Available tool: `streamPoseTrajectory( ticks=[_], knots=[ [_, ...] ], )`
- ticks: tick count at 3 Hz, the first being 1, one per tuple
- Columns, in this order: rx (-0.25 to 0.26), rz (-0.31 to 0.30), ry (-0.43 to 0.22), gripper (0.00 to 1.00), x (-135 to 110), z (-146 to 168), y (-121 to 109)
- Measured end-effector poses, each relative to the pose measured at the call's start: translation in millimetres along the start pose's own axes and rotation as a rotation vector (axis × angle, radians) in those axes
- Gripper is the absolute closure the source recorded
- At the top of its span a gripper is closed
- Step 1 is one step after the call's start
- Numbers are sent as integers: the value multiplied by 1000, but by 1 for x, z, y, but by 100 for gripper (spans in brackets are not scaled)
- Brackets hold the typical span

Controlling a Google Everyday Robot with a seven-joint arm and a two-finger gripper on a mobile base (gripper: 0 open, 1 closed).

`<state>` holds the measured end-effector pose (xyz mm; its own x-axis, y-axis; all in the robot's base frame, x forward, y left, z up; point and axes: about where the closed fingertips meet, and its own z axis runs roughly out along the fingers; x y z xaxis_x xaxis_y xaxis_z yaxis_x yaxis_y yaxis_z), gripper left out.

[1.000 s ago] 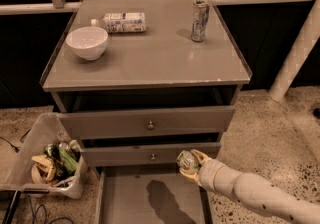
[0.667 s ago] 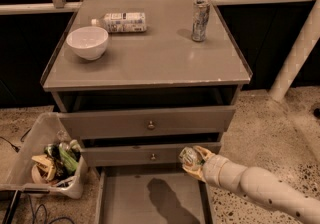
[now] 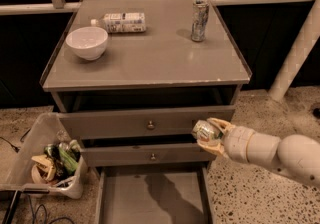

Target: Pick 7up can from bottom drawer and place on counter

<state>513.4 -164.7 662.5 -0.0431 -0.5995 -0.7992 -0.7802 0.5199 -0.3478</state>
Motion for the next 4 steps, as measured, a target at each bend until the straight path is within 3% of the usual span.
streamPoseTrajectory(
  ticks=[1,2,3,4],
  knots=[
    [-59,-68,-5,100,-36,-31,-7],
    [-163,-119,-7,100,-63,-47,-5],
    [-212,-164,-20,100,-98,-66,-5],
    [-185,-238,-42,100,-155,-92,-15]
  ],
)
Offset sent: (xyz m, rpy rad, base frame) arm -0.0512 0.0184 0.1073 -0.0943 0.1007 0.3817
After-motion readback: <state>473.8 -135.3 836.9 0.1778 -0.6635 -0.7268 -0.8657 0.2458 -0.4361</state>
